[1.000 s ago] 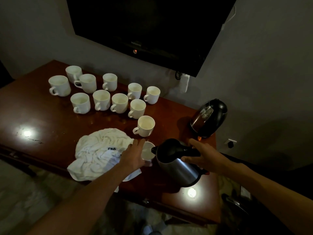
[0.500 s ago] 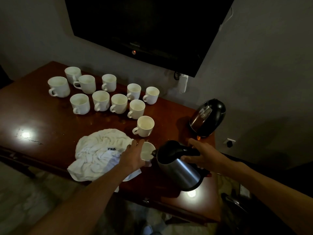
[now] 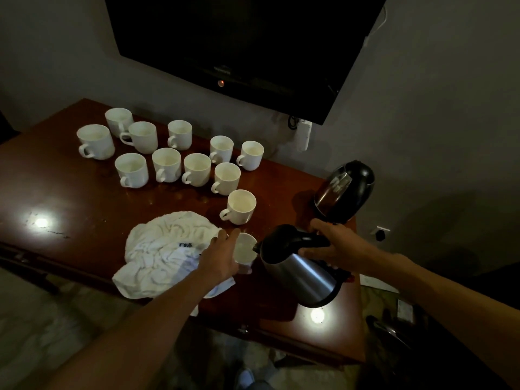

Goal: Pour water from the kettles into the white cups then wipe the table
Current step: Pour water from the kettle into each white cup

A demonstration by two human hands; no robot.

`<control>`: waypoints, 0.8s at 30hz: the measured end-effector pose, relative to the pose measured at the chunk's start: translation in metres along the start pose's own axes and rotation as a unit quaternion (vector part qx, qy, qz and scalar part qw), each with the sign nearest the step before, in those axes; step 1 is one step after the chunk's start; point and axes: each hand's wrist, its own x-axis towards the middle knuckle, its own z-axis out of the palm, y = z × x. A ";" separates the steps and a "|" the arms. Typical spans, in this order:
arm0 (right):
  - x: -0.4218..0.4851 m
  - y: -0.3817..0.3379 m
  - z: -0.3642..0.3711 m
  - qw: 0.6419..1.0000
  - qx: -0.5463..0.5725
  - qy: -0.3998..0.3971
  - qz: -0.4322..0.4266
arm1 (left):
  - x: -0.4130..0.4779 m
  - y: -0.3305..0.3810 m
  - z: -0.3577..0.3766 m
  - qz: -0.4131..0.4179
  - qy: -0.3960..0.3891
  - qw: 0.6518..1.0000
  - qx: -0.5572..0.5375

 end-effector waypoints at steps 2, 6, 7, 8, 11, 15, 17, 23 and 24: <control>0.001 -0.003 -0.001 1.000 0.001 -0.002 0.001 | 0.000 -0.001 0.000 0.005 0.000 1.000 -0.003; 0.003 -0.005 0.000 1.000 0.009 -0.008 0.001 | -0.001 -0.002 0.000 0.009 0.002 1.000 -0.011; 0.003 -0.005 0.000 1.000 0.013 -0.008 0.001 | -0.001 -0.002 0.000 0.009 0.003 1.000 -0.011; 0.004 -0.005 0.000 1.000 0.013 -0.008 0.002 | -0.002 -0.002 0.000 0.010 0.003 1.000 -0.011; 0.005 -0.007 0.001 1.000 -0.001 -0.008 0.004 | -0.002 -0.002 0.000 0.008 0.005 1.000 -0.008; 0.002 -0.007 0.003 0.999 -0.034 -0.007 0.006 | -0.003 -0.003 -0.001 0.006 0.005 1.000 -0.006; 0.001 -0.005 0.004 0.999 -0.040 -0.004 0.008 | -0.004 -0.004 -0.002 0.006 0.003 1.000 -0.002; -0.004 -0.006 0.008 1.000 -0.022 0.002 0.009 | -0.005 -0.004 -0.002 0.012 0.006 1.000 0.004; -0.004 -0.006 0.008 1.000 -0.022 0.001 0.010 | -0.005 -0.004 -0.003 0.012 0.006 1.000 0.006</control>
